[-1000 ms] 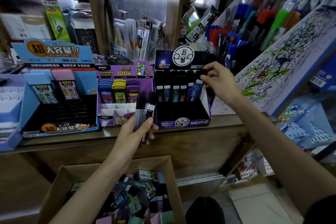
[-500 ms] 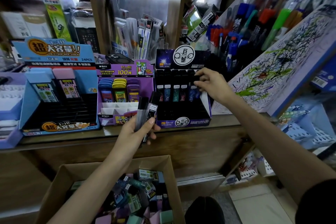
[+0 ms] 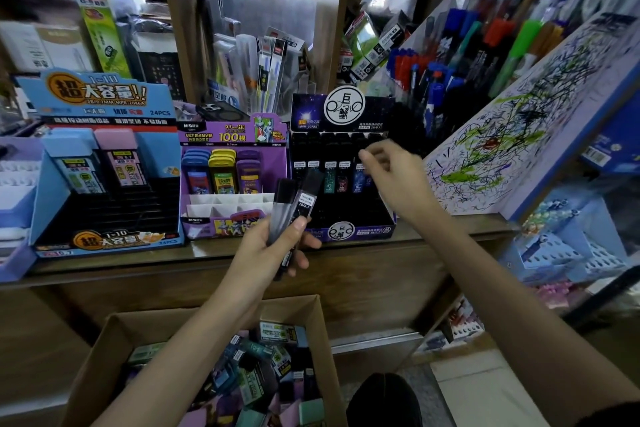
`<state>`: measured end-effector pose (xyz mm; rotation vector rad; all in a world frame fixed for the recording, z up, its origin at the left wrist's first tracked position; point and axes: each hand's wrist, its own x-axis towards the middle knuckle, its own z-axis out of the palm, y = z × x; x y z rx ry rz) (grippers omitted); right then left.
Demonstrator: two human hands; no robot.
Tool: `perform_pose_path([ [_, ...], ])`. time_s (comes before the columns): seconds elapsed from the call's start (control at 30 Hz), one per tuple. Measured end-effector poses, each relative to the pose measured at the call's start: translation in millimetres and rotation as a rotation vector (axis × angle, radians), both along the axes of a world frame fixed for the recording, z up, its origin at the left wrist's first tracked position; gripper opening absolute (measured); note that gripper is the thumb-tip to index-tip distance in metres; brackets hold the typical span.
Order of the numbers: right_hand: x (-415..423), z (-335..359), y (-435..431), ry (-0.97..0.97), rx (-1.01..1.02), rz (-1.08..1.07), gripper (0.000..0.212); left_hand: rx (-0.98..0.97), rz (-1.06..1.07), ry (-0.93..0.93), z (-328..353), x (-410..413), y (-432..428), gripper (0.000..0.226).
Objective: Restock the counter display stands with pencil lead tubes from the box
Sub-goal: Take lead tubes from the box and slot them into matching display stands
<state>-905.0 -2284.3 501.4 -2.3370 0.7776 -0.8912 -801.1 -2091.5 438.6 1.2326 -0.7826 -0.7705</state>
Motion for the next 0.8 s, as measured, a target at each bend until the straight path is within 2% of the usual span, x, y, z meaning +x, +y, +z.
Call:
perform_pose_path([
  [0.1,-10,-6,36,-0.150,0.514,0.312,0.027,0.007,-0.034,0.004,2,-5,-3,0.036],
  [0.13,-13,-9,43,-0.169,0.601,0.365,0.027,0.010,-0.043,0.003,2,-7,-4,0.036],
  [0.3,-20,-16,56,-0.257,0.743,0.415,0.014,0.014,-0.076,0.001,1,-16,-9,0.036],
  [0.4,-20,-17,53,-0.267,0.779,0.381,0.016,0.019,-0.114,-0.019,0,-19,-11,0.035],
  [0.6,-23,-16,43,-0.301,0.815,0.359,0.004,0.067,-0.121,-0.065,-1,-21,-12,0.039],
  [0.7,-31,0,28,-0.347,0.772,0.327,0.004,0.084,-0.082,-0.066,-1,-19,-12,0.049],
  [0.8,-36,21,10,-0.367,0.615,0.242,0.007,0.095,-0.035,-0.080,-5,-13,-9,0.055],
])
